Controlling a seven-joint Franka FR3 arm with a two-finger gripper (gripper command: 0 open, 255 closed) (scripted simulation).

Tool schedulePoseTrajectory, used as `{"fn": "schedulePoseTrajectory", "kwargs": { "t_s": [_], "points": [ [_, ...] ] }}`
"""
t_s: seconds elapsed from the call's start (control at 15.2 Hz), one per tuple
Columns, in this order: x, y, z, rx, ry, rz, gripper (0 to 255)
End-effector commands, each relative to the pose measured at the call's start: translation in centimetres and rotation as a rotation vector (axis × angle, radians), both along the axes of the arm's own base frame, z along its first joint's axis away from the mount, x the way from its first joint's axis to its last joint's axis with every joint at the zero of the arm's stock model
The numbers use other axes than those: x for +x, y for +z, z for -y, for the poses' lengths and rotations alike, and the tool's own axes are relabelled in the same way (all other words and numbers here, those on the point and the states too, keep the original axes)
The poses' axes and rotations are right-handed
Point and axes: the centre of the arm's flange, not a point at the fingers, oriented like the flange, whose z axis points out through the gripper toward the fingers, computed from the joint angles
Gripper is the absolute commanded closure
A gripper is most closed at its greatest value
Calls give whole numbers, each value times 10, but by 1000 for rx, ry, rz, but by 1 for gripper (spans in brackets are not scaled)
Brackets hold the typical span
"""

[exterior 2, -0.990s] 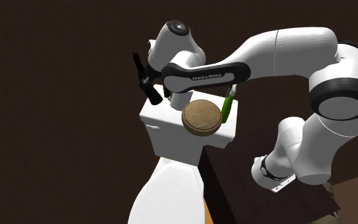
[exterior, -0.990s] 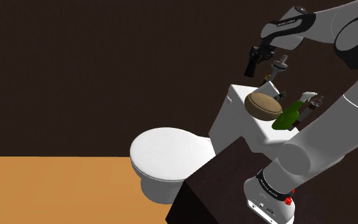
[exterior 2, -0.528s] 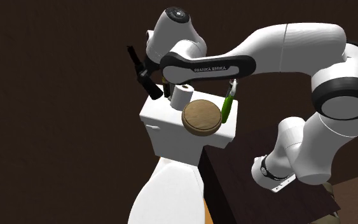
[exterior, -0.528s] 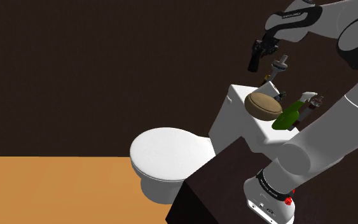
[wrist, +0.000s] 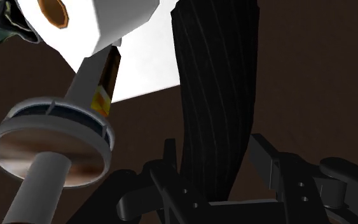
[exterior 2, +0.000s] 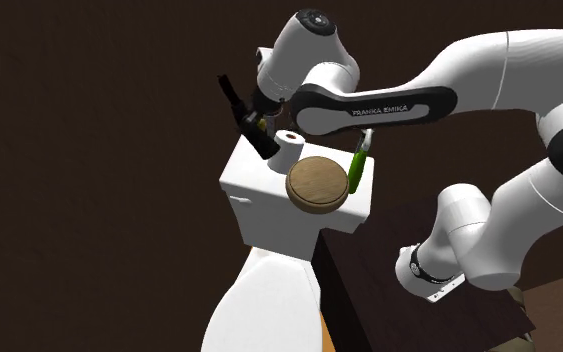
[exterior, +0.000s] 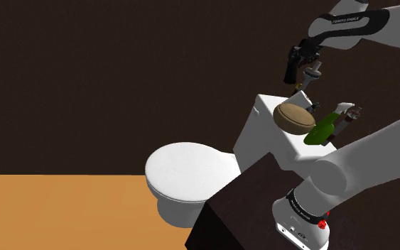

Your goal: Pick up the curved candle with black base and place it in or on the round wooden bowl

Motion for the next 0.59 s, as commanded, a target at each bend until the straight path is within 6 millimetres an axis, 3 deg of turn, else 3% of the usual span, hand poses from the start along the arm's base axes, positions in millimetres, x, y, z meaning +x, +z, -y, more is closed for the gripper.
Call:
{"fn": "schedulePoseTrajectory", "kwargs": {
  "t_s": [0.0, 0.53],
  "points": [
    [-21, 0, -16, -1, 0, 0, 255],
    [-106, -4, -78, -1, 0, 0, 255]
  ]
}}
